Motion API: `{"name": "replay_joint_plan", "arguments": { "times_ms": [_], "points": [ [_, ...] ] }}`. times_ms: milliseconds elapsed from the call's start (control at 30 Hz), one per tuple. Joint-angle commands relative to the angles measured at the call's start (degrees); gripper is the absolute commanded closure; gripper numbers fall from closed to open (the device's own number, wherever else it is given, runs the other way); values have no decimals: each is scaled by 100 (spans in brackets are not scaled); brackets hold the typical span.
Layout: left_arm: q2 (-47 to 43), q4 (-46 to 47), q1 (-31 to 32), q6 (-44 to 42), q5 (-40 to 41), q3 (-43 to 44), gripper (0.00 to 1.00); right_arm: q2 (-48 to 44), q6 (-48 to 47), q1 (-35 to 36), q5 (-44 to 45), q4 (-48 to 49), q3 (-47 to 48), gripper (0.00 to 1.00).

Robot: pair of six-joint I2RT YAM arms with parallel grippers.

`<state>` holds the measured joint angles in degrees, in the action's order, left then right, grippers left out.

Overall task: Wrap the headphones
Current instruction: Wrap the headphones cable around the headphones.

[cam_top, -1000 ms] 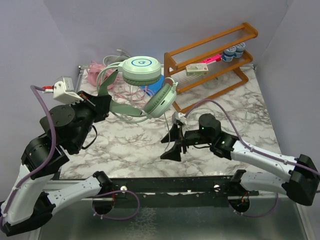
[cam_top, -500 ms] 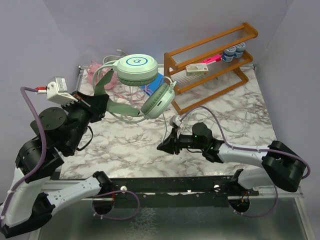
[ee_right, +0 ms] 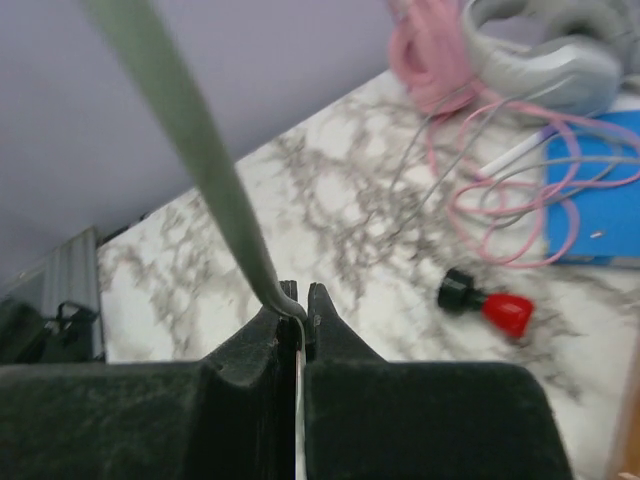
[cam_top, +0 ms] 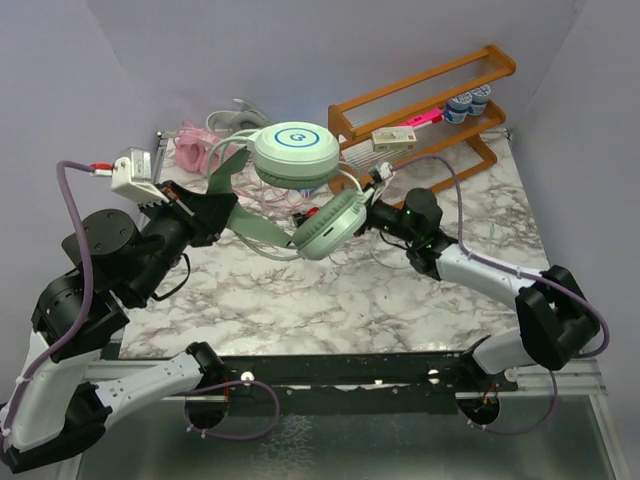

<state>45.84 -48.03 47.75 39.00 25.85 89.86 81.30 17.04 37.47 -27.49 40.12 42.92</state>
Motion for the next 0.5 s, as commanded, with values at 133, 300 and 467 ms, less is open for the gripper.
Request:
{"name": "replay_joint_plan", "arguments": {
  "times_ms": [133, 300, 467],
  "points": [
    [423, 175, 24, -224, -1838, 84, 100, 662, -191, -1147, -357, -1522, 2318, 100],
    [455, 155, 25, -362, -1566, -107, 100, 477, -418, -1441, 27, -1908, 2871, 99],
    [504, 5, 24, -544, -1064, -304, 100, -155, -810, -1488, 1032, -2277, 2839, 99]
  ]
}}
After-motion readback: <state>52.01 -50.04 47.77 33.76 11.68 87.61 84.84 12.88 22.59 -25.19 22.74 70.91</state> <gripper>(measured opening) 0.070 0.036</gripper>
